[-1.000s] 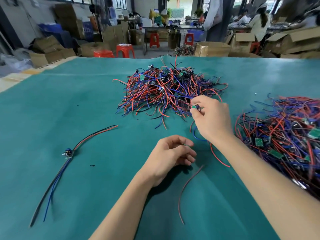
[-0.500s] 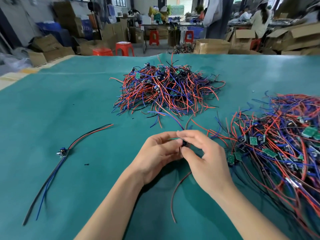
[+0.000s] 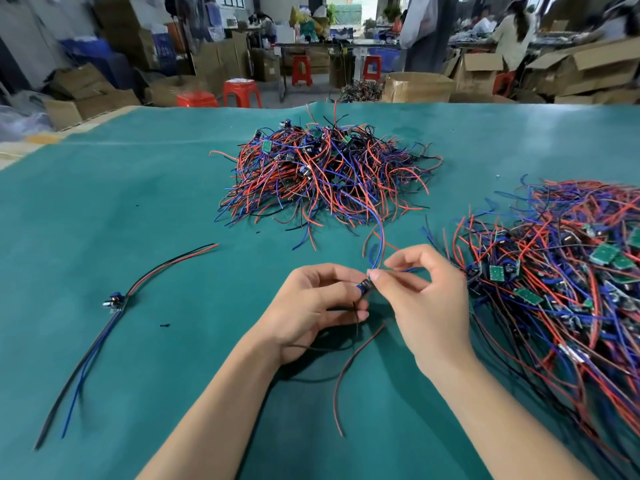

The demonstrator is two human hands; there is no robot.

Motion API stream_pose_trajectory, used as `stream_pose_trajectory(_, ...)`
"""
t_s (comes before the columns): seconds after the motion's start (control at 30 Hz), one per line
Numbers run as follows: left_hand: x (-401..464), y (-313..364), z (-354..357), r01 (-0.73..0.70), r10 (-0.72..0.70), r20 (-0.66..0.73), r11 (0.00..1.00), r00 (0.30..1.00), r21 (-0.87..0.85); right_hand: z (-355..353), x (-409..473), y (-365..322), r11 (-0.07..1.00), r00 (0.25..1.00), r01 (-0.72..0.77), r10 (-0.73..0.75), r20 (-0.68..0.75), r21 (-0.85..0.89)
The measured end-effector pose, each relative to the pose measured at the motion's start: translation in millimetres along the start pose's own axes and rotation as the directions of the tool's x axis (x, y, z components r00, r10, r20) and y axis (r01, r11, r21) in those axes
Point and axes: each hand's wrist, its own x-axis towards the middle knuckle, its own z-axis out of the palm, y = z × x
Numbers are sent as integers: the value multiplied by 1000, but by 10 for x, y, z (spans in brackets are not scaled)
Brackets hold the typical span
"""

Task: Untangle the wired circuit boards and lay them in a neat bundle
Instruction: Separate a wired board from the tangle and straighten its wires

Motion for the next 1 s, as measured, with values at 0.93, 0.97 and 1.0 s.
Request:
stream_pose_trajectory(0.93,-16,18,88,-93,76,68,951,995,296,-301,351,33,995,971,-93,99,-216,37)
stream_pose_trajectory(0.97,-21,19,87,-96,75,81,949,994,302,-349,387,35,993,959,-91,107,-261,71)
stream_pose_trajectory(1.0,-23,20,84,-95,71,88,949,994,302,-393,414,33,989,946,-89,121,-301,117)
